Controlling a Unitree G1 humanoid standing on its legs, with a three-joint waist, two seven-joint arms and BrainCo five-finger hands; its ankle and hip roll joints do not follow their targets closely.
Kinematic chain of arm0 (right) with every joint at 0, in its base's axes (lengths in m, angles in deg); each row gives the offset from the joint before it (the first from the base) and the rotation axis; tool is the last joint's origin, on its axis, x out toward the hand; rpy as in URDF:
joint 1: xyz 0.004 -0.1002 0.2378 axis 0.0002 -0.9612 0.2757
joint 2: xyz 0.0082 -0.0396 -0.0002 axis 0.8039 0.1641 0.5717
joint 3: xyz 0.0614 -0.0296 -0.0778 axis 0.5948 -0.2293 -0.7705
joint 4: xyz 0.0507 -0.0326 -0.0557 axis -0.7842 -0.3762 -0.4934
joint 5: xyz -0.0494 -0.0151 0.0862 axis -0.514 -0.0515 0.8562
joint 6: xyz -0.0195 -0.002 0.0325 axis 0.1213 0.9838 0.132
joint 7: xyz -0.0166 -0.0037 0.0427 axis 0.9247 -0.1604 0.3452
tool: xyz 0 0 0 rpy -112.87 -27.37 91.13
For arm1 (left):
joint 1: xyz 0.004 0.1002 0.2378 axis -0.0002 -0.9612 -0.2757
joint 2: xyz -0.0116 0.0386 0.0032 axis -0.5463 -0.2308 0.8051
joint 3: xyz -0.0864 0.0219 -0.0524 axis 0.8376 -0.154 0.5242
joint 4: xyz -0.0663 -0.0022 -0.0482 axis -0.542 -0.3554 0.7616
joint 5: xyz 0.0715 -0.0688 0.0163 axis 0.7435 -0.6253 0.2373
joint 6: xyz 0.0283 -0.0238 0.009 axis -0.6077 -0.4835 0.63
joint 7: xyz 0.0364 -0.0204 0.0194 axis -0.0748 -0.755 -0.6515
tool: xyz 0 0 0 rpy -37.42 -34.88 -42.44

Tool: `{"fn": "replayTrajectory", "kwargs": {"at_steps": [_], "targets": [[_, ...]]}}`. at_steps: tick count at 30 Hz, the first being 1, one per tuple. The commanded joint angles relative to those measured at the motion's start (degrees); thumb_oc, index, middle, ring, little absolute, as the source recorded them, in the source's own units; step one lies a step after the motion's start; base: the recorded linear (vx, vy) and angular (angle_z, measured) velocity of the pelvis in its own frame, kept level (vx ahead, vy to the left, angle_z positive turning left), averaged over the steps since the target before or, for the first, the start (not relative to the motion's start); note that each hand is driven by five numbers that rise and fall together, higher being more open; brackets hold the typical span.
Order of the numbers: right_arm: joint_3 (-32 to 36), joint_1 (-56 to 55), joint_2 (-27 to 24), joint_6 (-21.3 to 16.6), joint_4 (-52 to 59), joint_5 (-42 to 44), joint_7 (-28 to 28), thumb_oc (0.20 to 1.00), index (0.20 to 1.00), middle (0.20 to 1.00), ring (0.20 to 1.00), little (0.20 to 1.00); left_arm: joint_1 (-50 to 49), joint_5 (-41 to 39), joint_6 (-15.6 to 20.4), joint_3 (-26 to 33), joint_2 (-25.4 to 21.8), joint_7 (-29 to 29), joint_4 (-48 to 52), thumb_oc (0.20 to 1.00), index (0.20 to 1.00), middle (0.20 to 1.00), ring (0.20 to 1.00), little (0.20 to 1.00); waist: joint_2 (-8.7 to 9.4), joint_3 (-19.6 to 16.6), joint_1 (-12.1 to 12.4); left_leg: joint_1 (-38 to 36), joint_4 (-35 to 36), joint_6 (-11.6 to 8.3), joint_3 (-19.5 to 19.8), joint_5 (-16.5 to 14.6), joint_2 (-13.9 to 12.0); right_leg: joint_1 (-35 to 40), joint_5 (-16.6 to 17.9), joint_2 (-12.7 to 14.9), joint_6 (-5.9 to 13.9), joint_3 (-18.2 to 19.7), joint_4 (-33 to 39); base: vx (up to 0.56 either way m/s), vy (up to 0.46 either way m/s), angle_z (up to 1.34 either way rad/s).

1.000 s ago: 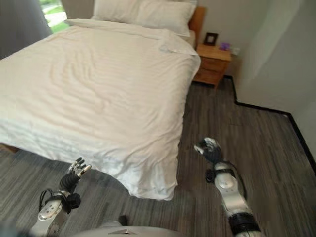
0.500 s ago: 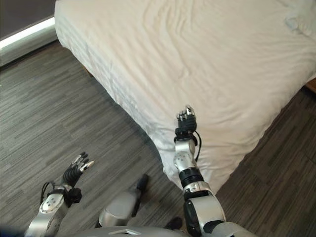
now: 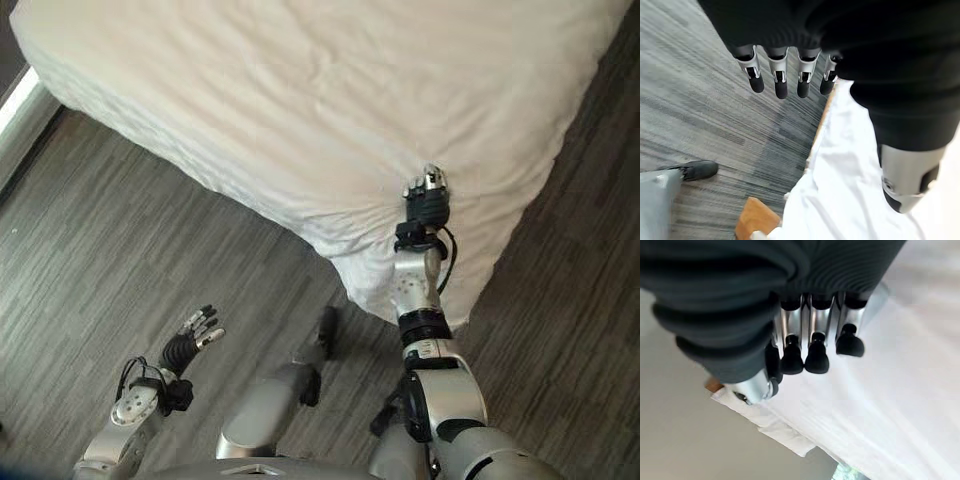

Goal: Making the bed.

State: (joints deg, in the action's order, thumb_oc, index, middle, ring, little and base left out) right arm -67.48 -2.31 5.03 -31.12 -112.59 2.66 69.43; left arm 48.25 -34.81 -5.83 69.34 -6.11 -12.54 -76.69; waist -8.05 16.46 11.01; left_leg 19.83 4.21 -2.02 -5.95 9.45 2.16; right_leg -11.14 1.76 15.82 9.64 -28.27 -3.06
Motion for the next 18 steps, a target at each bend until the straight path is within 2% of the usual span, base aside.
{"fn": "replayTrajectory", "kwargs": {"at_steps": [1,6,8,9,10,11,12,13,14,16,17,18], "targets": [[14.5,-15.6,-13.8,1.1,-13.8,2.6,6.8,0.2,0.2,0.2,0.2,0.2,2.6,0.2,1.2,0.6,3.0,-0.3,-2.1,1.0,1.0,1.0,1.0,1.0,-1.6,0.1,-2.1,-3.8,0.8,-3.58,-2.1,-6.0,-2.4,2.4,-8.6,-2.9,-1.28,0.4,-0.4,0.1,0.034,-0.21],[20.0,-21.1,-19.0,3.3,-20.1,2.2,6.4,0.2,0.2,0.2,0.2,0.2,3.8,-0.4,0.8,0.7,3.9,-0.7,-2.5,1.0,1.0,1.0,1.0,1.0,-0.43,-1.2,-6.5,-7.8,0.8,-2.8,-4.4,-7.9,-2.9,5.1,-7.8,-3.7,-1.04,3.1,2.0,0.06,-0.001,-0.52],[20.2,-22.2,-20.4,4.3,-21.4,0.9,6.1,0.2,0.2,0.2,0.2,0.2,4.2,-0.3,0.9,0.8,4.0,-0.9,-2.6,1.0,1.0,1.0,1.0,1.0,0.14,-1.5,-7.2,-9.4,0.8,-2.47,-5.5,-8.2,-3.2,6.2,-7.2,-4.3,-1.0,4.1,3.1,-0.01,-0.02,-0.97],[19.8,-22.7,-21.0,4.8,-21.9,-0.5,6.3,0.2,0.2,0.2,0.2,0.2,4.4,-0.2,1.1,0.8,3.8,-1.0,-2.3,1.0,1.0,1.0,1.0,1.0,0.42,-1.5,-7.5,-9.7,0.8,-2.03,-6.6,-7.4,-3.4,6.3,-6.2,-4.4,-1.24,3.2,3.1,0.02,-0.034,-0.94],[19.7,-22.7,-21.0,4.8,-21.9,-0.6,6.3,0.2,0.2,0.2,0.2,0.2,4.4,-0.1,1.0,0.8,3.9,-1.0,-2.3,1.0,1.0,1.0,1.0,1.0,0.57,-1.7,-7.5,-10.1,0.8,-2.37,-5.8,-8.4,-3.4,6.9,-7.1,-4.5,-0.99,4.3,3.4,-0.07,-0.02,-0.51],[18.5,-23.4,-21.4,5.6,-22.2,-3.4,6.4,0.435,0.435,0.435,0.435,0.435,4.5,0.1,1.3,0.9,3.7,-1.2,-1.5,1.0,1.0,1.0,1.0,1.0,0.86,-1.6,-7.8,-10.6,0.8,-1.98,-7.1,-7.5,-3.7,7.3,-5.9,-4.6,-1.18,3.5,3.8,0.02,-0.062,-0.28],[15.3,-24.7,-21.7,6.8,-21.1,-9.4,6.5,1.0,1.0,1.0,1.0,1.0,4.8,1.1,1.9,1.1,3.0,-1.3,0.7,1.0,1.0,1.0,1.0,1.0,1.8,-2.2,-8.2,-11.7,0.6,-1.86,-7.4,-7.6,-4.0,8.6,-5.8,-4.9,-1.21,3.7,4.2,-0.06,-0.072,-0.22],[12.9,-25.8,-21.5,7.1,-19.3,-13.5,6.6,1.0,1.0,1.0,1.0,1.0,5.0,1.9,2.5,1.5,2.4,-1.7,2.6,1.0,1.0,1.0,1.0,1.0,2.35,-2.4,-8.5,-12.4,0.5,-1.82,-7.5,-7.7,-4.1,9.5,-5.7,-5.1,-1.23,3.7,4.5,0.01,-0.075,-0.2],[12.9,-25.9,-21.2,7.2,-18.9,-13.8,6.9,1.0,1.0,1.0,1.0,1.0,4.8,1.9,2.4,1.6,2.3,-1.7,2.8,1.0,1.0,1.0,1.0,1.0,2.45,-2.3,-8.6,-12.6,0.6,-1.84,-7.4,-7.7,-4.1,9.8,-5.7,-5.1,-1.22,3.7,4.6,0.01,-0.072,-0.13],[5.5,-32.7,-18.0,8.4,-6.0,-27.7,6.1,1.0,1.0,1.0,1.0,1.0,3.8,4.3,3.5,3.6,0.6,-2.0,11.0,1.0,1.0,1.0,1.0,1.0,4.52,-3.7,-9.5,-16.0,0.3,-1.57,-7.9,-8.5,-4.3,13.2,-5.4,-5.4,-1.07,4.0,5.1,0.1,-0.063,-0.06],[0.7,-37.9,-16.1,9.1,4.2,-39.3,6.2,1.0,1.0,1.0,1.0,1.0,1.9,6.5,4.0,5.6,0.2,-2.2,15.1,1.0,1.0,1.0,1.0,1.0,5.72,-5.2,-9.6,-18.4,0.2,-1.29,-7.9,-9.2,-4.2,15.4,-5.3,-5.3,-0.74,3.9,5.1,0.17,-0.02,0.0],[0.0,-39.6,-15.7,9.2,7.2,-42.8,5.9,1.0,1.0,1.0,1.0,1.0,1.1,6.9,4.0,6.0,0.2,-1.9,16.1,1.0,1.0,1.0,1.0,1.0,6.06,-5.8,-9.5,-18.9,0.2,-1.21,-7.9,-9.4,-4.2,15.9,-5.3,-5.3,-0.67,3.8,5.1,0.11,-0.002,0.01]]}}
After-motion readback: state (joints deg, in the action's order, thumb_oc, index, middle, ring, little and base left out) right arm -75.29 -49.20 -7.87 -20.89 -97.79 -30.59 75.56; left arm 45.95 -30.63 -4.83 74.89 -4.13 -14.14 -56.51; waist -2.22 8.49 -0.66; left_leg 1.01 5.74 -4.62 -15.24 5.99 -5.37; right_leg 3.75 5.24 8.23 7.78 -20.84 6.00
